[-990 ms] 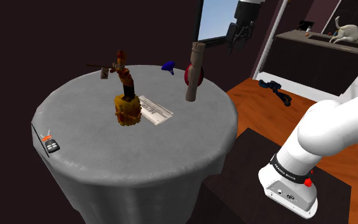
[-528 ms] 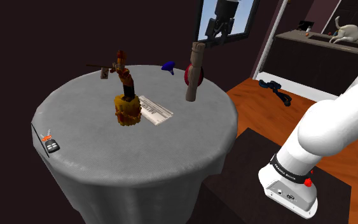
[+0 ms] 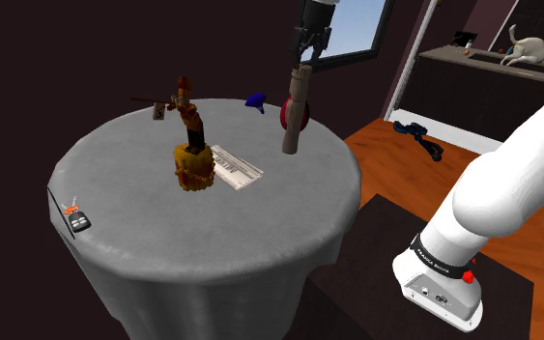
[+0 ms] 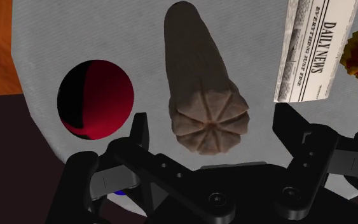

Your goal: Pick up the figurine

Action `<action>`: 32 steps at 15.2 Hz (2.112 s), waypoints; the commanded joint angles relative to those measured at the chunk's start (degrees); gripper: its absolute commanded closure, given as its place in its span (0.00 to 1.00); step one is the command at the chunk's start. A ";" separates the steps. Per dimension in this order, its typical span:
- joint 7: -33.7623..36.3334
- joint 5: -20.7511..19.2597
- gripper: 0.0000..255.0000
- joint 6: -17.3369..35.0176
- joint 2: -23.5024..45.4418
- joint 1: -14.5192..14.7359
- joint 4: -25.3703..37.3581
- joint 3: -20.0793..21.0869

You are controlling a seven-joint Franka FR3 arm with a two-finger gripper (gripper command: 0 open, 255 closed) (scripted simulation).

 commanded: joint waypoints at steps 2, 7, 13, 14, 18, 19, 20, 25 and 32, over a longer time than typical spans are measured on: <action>-0.06 0.01 0.00 2.41 -0.15 -0.02 -2.47 -0.03; -0.08 0.01 1.00 4.30 -0.23 -0.03 -4.43 -0.05; -0.09 0.01 1.00 4.29 -0.22 -0.03 -4.41 -0.05; -0.09 0.01 1.00 4.28 -0.23 -0.03 -4.41 -0.05; -0.06 0.01 1.00 2.85 -0.20 -0.02 -2.96 -0.03; -0.06 0.01 1.00 2.08 -0.13 -0.02 -2.11 -0.03; -0.07 0.01 1.00 1.30 -0.05 -0.02 -1.26 -0.03; -0.08 0.03 1.00 -2.60 0.50 -0.01 3.20 -0.03; -0.10 0.06 1.00 -7.50 1.64 0.00 9.24 -0.03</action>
